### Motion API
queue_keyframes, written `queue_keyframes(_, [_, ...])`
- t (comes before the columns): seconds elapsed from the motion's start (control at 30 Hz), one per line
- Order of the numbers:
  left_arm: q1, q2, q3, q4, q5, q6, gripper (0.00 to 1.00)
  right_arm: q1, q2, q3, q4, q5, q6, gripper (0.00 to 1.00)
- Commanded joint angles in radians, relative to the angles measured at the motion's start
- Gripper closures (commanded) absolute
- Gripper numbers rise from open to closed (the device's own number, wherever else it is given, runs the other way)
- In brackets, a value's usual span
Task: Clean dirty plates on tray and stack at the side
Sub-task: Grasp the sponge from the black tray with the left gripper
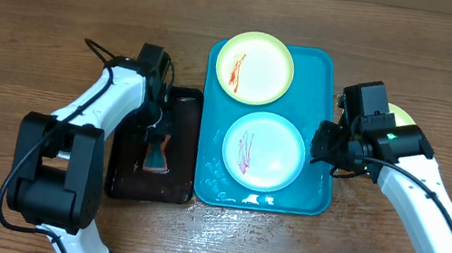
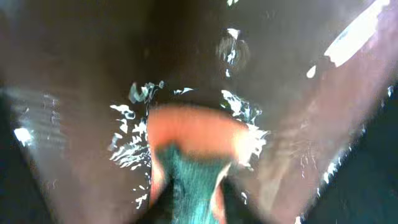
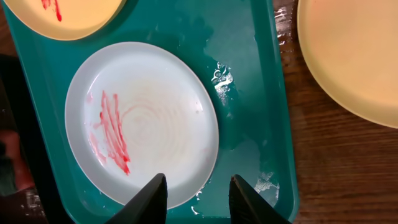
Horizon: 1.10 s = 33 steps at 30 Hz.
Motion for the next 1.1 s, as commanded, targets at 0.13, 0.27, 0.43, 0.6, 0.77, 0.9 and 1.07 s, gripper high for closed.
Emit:
queue_keyframes(0.13, [-0.006, 0.008, 0.079, -0.143, 0.011, 0.02, 0.38, -0.002, -0.001, 0.011, -0.004, 0.014, -0.006, 0.65])
queue_keyframes(0.27, [-0.007, 0.008, 0.039, -0.122, 0.011, 0.019, 0.49, -0.002, -0.001, 0.011, -0.004, 0.014, -0.006, 0.65])
queue_keyframes(0.43, [-0.007, 0.008, -0.043, -0.02, 0.011, 0.019, 0.64, -0.002, -0.001, 0.011, -0.005, 0.014, -0.006, 0.65])
queue_keyframes(0.6, [-0.007, 0.008, -0.106, 0.042, 0.011, 0.019, 0.82, -0.002, -0.001, 0.011, -0.004, 0.014, -0.006, 0.65])
queue_keyframes(0.77, [-0.006, 0.008, -0.072, 0.033, 0.024, 0.018, 0.96, -0.002, -0.001, 0.011, -0.004, 0.074, 0.002, 0.65])
queue_keyframes(0.9, [-0.006, 0.008, 0.027, -0.053, 0.01, 0.02, 0.96, -0.024, -0.001, 0.011, -0.012, 0.172, 0.099, 0.65])
queue_keyframes(1.07, [-0.006, 0.008, 0.225, -0.201, -0.053, 0.023, 0.96, -0.081, 0.003, 0.011, 0.0, 0.129, 0.089, 0.59])
